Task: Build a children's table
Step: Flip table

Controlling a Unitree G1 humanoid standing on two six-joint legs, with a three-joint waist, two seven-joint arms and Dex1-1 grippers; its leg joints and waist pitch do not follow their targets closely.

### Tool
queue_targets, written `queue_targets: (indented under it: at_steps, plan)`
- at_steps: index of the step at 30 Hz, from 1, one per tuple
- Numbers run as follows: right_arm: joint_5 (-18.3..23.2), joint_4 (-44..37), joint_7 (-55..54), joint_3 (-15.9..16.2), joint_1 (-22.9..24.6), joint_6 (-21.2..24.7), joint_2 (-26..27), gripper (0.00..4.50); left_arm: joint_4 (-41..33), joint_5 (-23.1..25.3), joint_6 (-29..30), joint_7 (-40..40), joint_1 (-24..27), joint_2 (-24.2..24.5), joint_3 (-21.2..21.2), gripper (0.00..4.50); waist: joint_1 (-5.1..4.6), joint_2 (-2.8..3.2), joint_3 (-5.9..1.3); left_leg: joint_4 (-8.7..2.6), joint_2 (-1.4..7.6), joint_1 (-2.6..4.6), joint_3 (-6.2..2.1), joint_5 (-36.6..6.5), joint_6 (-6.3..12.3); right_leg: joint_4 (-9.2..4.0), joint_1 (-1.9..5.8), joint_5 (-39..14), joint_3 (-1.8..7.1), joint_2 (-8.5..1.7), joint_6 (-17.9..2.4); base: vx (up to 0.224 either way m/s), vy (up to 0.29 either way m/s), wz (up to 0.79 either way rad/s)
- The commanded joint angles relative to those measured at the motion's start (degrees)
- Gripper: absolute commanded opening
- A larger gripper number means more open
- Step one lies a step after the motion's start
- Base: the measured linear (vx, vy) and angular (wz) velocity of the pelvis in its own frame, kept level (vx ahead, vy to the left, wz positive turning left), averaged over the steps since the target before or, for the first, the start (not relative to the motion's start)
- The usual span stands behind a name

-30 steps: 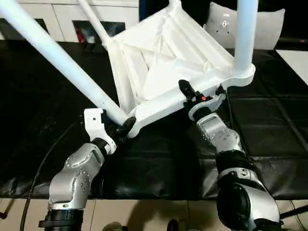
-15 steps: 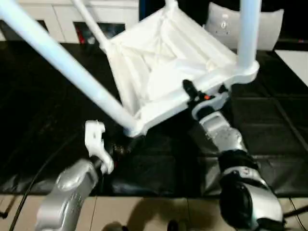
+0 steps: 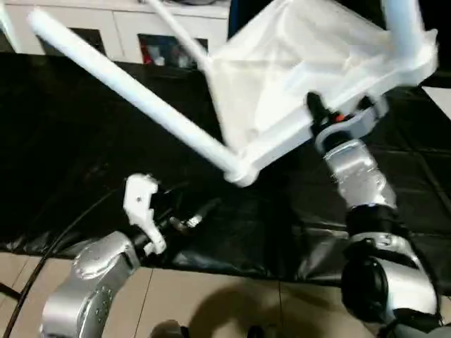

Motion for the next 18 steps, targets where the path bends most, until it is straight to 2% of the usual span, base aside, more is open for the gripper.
queue_targets:
  at_steps: [1,3,4,6,9,10,11,12,13,17,18]
  plan:
    - [-1.6,-6.6,-0.7,0.1,-1.2,-3.8,-2.3,1.94,-2.0,-0.2,1.4,-0.4,-1.1,0.2,-1.2,4.5,-0.72,-0.42,-4.25,-5.15,1.95,0.12,-0.47,-13.4,-0.53,-5.11,3.19,-23.3,2.29,-3.49,-4.1,0.0,0.0,0.0]
    - [-2.5,-7.7,-1.1,0.6,-0.6,-3.7,-2.3,1.94,-2.1,0.1,1.4,-0.3,-1.6,0.2,-1.5,4.5,-0.72,-0.55,-4.37,-4.89,1.85,0.19,-0.28,-12.1,0.04,-5.1,2.99,-21.8,2.39,-3.39,-4.4,0.0,0.0,0.0]
    - [-3.3,-9.0,-1.3,1.2,0.2,-3.4,-2.3,1.94,-1.9,0.4,1.4,0.0,-2.0,0.1,-1.7,4.5,-0.62,-0.6,-4.51,-4.79,1.75,0.0,-0.2,-11.0,0.33,-4.99,3.24,-21.0,2.44,-3.47,-4.4,0.0,0.0,0.0]
    - [-4.6,-10.9,-2.3,2.1,1.5,-3.1,-2.2,1.94,-1.6,0.8,1.4,0.8,-2.7,0.1,-2.0,4.5,-0.56,-0.67,-4.61,-4.69,1.72,-0.03,-0.11,-9.6,0.64,-4.86,3.23,-19.4,2.44,-3.26,-4.4,0.0,0.0,0.0]
    - [-6.1,-12.4,-2.6,3.6,2.6,-2.9,-2.6,1.94,-1.7,0.9,1.7,1.3,-3.0,0.2,-2.0,4.5,-0.55,-0.72,-4.54,-4.74,1.64,-0.07,-0.07,-9.4,0.79,-4.94,3.27,-20.0,2.37,-3.2,-4.3,0.0,0.0,0.0]
    - [-6.5,-13.0,-2.9,4.1,2.9,-2.7,-2.8,1.94,-1.8,0.9,2.1,1.5,-3.1,0.3,-2.0,4.5,-0.51,-0.65,-4.5,-4.78,1.66,0.01,-0.07,-9.7,0.69,-5.11,3.16,-21.1,2.32,-3.17,-4.0,0.0,0.0,0.0]
    - [-8.1,-14.7,-3.4,5.4,3.8,-2.4,-3.3,1.94,-2.4,1.3,2.7,1.4,-3.3,1.0,-2.3,4.5,-0.67,-1.03,-4.35,-4.81,1.65,-0.05,-0.04,-10.0,0.7,-5.23,3.1,-21.9,2.29,-3.12,-3.7,0.0,0.0,0.0]
    - [-9.4,-15.9,-3.9,6.3,4.4,-2.1,-3.7,1.94,-2.9,1.6,3.2,1.4,-3.4,1.7,-2.6,4.5,-0.43,-1.0,-4.34,-4.81,1.72,0.19,-0.04,-10.3,0.46,-5.3,2.9,-23.0,2.31,-3.07,-3.0,0.0,0.0,0.0]
    - [-11.1,-18.1,-4.8,7.5,5.5,-1.6,-4.2,1.94,-3.9,1.7,4.1,1.3,-3.6,2.5,-2.9,4.5,-0.45,-0.91,-4.31,-4.86,1.81,0.24,-0.14,-10.3,0.34,-5.14,2.84,-23.0,2.31,-3.07,-2.9,0.0,0.0,0.0]
    - [-13.9,-23.3,-7.5,9.0,8.2,-0.3,-4.5,1.94,-7.0,0.5,6.6,0.9,-4.1,3.9,-3.3,4.5,-0.32,-0.57,-4.28,-5.06,1.95,0.43,-0.2,-10.3,-0.45,-5.03,2.71,-21.7,2.34,-2.96,-2.7,0.0,0.0,0.0]
    - [-14.5,-24.6,-8.5,9.1,8.8,0.0,-4.4,1.94,-7.9,0.1,7.4,0.5,-4.1,4.3,-3.5,4.5,-0.46,-0.79,-4.15,-5.17,1.99,0.38,-0.25,-10.7,-0.67,-4.93,2.71,-20.9,2.35,-2.9,-2.8,0.0,0.0,0.0]
